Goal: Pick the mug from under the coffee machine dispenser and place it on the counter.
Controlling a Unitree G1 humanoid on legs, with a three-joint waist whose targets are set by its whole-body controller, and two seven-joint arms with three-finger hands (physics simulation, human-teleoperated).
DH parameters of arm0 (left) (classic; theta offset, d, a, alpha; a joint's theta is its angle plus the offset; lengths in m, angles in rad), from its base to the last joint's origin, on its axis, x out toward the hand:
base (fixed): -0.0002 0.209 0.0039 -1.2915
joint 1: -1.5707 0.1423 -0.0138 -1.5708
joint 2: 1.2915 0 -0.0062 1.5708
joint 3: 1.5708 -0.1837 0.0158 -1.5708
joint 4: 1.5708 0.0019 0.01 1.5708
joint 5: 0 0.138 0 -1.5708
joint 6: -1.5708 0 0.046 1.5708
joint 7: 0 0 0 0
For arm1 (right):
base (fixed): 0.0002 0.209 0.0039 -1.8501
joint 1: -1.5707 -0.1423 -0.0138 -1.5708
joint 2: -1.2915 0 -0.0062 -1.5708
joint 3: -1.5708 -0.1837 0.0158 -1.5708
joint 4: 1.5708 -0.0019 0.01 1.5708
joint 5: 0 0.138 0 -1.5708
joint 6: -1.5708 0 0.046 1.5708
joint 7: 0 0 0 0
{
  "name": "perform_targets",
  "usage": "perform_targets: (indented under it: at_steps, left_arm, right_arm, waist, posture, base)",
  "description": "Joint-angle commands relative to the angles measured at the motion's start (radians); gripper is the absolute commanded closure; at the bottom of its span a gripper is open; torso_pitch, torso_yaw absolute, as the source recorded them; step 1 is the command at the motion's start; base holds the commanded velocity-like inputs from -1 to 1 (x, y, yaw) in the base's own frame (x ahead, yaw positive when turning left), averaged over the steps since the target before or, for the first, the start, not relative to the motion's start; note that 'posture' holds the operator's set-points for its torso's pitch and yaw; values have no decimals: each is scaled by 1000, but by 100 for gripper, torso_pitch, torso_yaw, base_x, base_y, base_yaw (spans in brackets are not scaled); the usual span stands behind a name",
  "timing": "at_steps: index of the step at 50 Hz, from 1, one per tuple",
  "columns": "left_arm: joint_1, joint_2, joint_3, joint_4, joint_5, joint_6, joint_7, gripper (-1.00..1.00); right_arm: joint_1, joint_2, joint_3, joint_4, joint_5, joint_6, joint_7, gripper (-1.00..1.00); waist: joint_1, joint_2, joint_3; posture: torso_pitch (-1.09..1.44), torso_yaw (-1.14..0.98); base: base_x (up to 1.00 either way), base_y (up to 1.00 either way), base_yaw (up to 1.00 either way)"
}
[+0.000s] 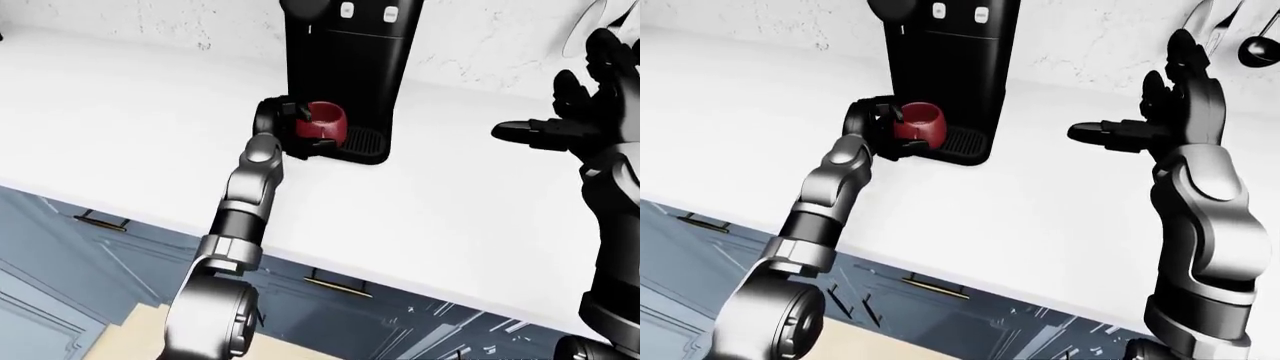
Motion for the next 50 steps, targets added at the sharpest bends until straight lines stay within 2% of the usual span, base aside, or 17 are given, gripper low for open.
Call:
perform_targets:
  at_steps: [1,11,16,24,40,45,50]
  left_arm:
    - [-36,7,2,-69,0,-10,2,100]
    - [16,10,-7,-287,8,126,-12,100]
    - [48,1,-14,-468,-1,250,-19,100]
    - [84,13,-14,-662,-3,389,-31,100]
    - [284,47,5,-1170,-13,740,-71,100]
    - [287,57,21,-1228,-17,789,-77,100]
    - [339,77,26,-1298,-13,818,-98,100]
  right_arm:
    - [-29,-20,-15,-29,-1,-29,-2,-100]
    - [-25,-18,-13,-31,-4,-30,-3,-100]
    - [-22,-15,-13,-36,-6,-27,-2,-100]
    - [-21,-14,-12,-36,-8,-29,0,-100]
    - [-28,-18,-12,-31,-6,-30,1,-100]
    - [-28,-18,-12,-35,-5,-26,0,-100]
    - [-23,-15,-12,-40,-6,-26,0,-100]
  waist:
    - [0,-5,-28]
    - [-2,-3,-24]
    - [-3,0,-22]
    - [-4,4,-19]
    - [-6,14,-13]
    - [-4,14,-11]
    - [-4,16,-10]
  posture:
    - [0,0]
    - [0,0]
    - [0,0]
    - [0,0]
    - [0,0]
    - [0,0]
    - [0,0]
  base:
    - [0,0,0]
    - [0,0,0]
    - [0,0,0]
    - [0,0,0]
    - [0,0,0]
    - [0,0,0]
    - [0,0,0]
